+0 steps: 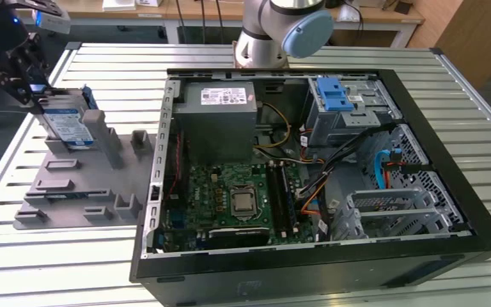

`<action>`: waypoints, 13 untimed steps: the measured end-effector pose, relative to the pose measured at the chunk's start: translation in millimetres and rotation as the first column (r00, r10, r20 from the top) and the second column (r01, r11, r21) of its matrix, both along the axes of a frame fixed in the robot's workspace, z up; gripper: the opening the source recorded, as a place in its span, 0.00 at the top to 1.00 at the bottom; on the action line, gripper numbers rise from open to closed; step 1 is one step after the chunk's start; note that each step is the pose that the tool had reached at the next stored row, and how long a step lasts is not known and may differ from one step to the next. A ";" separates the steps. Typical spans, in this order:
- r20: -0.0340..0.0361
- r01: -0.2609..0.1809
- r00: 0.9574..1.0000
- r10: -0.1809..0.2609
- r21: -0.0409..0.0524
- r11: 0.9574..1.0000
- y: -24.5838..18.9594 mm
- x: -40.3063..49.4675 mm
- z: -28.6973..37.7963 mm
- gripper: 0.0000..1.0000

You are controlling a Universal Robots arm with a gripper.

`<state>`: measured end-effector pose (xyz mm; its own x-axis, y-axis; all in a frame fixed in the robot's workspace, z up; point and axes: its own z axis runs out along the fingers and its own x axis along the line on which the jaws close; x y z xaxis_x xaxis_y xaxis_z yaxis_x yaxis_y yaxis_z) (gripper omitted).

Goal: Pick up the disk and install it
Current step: 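Pick up the disk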

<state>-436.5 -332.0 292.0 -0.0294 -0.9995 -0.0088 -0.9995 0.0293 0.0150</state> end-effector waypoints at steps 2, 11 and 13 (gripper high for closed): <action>0.000 0.000 1.000 0.000 0.000 1.000 -0.7 0.0 -0.8 0.46; 0.000 0.000 1.000 0.000 0.000 1.000 -1.8 0.0 -2.8 0.47; 0.000 0.000 1.000 0.000 0.000 1.000 -1.8 0.0 -2.8 0.55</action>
<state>-436.5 -333.8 289.3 -0.0290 -0.9995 -0.0087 -0.9995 0.0288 0.0153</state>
